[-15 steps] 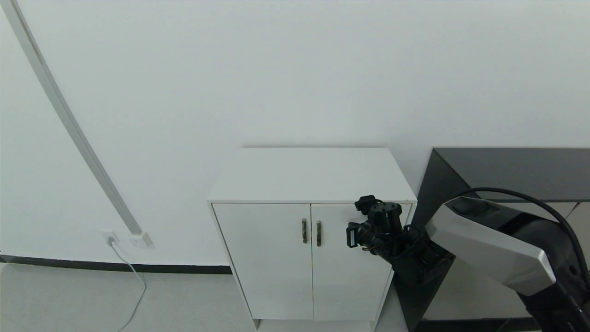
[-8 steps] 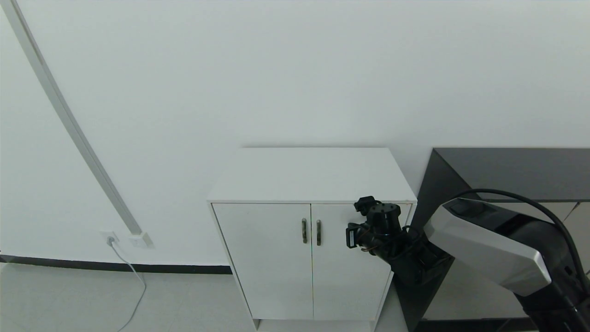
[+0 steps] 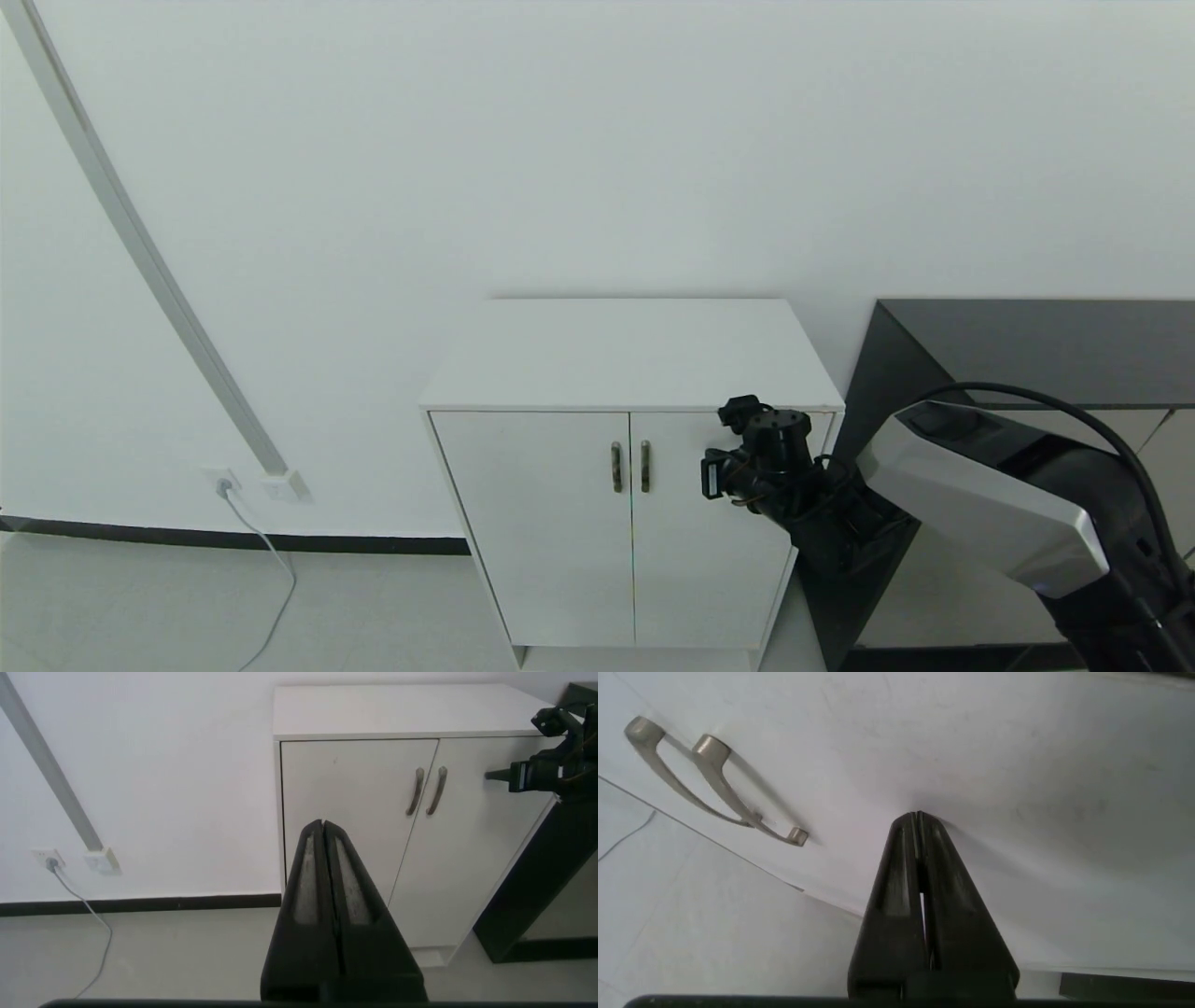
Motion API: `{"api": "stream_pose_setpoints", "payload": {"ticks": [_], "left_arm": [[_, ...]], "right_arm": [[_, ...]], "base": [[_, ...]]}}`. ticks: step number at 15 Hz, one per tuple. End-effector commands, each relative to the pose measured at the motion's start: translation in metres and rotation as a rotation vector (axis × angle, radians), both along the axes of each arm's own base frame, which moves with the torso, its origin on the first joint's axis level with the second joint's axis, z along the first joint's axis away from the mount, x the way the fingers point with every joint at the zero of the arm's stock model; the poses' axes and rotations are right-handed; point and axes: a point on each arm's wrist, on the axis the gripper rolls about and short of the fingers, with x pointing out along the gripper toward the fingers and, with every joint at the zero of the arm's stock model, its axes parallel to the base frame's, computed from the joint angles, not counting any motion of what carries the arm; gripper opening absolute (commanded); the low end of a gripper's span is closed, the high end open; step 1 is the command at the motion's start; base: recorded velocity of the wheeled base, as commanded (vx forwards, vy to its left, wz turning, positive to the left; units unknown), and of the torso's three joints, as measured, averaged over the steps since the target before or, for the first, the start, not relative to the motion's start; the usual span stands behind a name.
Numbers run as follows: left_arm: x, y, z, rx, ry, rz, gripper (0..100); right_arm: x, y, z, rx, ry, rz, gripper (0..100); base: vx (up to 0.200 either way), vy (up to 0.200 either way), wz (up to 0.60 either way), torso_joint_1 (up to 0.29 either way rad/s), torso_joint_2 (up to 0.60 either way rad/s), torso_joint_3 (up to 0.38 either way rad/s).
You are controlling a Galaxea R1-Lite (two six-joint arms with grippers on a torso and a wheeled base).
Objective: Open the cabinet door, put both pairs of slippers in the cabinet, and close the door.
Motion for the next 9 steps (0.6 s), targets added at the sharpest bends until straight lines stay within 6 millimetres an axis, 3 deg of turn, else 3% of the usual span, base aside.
{"api": "stream_pose_setpoints", "payload": {"ticks": [1,6,9], "left_arm": [[0.000,0.000,0.000,0.000,0.001,0.000,0],[0.000,0.000,0.000,0.000,0.001,0.000,0],[0.000,0.000,0.000,0.000,0.001,0.000,0]], "right_arm": [[0.003,-0.001,-0.004,-0.001,0.005,-0.007,0],[0.000,-0.004,0.005,0.004,-0.003,-0.010,0],[-0.025,-0.009,0.041,0.023,-0.030,0.006,0]], "base": [[0.000,0.000,0.00,0.000,0.00,0.000],[0.000,0.000,0.00,0.000,0.00,0.000],[0.000,0.000,0.00,0.000,0.00,0.000]]}}
